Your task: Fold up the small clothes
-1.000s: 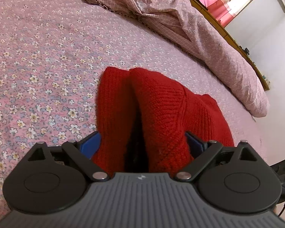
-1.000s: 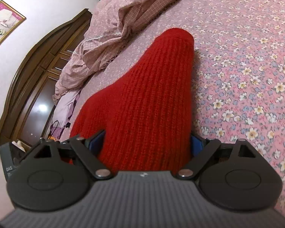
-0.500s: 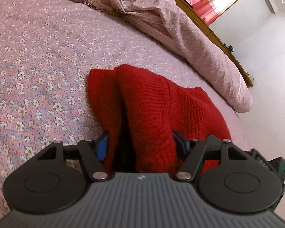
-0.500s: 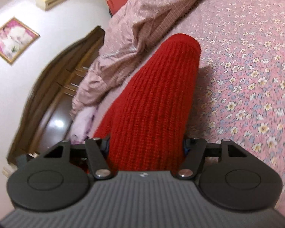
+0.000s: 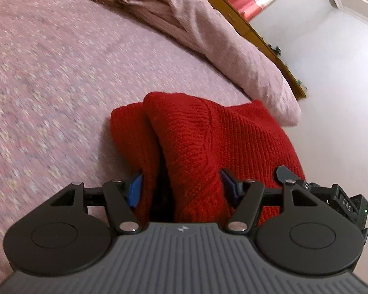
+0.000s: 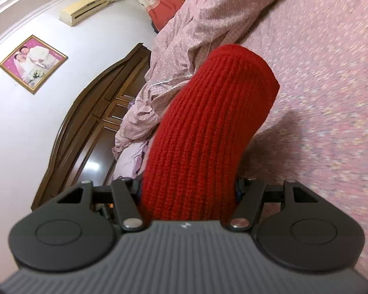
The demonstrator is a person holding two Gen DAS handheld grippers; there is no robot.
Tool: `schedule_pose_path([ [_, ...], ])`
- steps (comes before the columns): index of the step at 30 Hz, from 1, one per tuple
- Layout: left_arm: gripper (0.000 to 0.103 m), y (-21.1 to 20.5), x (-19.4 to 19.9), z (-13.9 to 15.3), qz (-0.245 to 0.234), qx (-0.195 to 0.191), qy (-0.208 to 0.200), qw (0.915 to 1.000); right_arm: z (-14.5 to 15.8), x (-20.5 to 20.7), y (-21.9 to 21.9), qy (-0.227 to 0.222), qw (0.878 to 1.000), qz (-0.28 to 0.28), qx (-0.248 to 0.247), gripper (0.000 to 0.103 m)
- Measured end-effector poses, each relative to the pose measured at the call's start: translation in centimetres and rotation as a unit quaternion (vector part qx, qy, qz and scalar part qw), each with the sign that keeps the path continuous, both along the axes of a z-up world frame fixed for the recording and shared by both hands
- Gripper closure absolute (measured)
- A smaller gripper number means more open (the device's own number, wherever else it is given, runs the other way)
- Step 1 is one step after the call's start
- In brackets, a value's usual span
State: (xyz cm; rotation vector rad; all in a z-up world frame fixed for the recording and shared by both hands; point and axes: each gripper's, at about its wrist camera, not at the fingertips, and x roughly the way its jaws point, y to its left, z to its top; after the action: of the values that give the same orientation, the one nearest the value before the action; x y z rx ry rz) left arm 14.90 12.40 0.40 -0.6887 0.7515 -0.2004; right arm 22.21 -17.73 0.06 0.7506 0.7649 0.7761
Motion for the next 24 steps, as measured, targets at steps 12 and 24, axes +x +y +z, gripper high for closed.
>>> schedule_pose_path([
  [12, 0.034, -7.8, -1.1, -0.8, -0.066, 0.082, 0.003, 0.9944, -0.2, -3.7, -5.6, -0.014, 0.998, -0.037, -0.056, 0.039],
  [24, 0.03, -9.6, -1.0, -2.0, -0.074, 0.155, -0.008, 0.985, -5.4, -3.1, -6.9, -0.021, 0.989, -0.055, -0.133, 0.025],
])
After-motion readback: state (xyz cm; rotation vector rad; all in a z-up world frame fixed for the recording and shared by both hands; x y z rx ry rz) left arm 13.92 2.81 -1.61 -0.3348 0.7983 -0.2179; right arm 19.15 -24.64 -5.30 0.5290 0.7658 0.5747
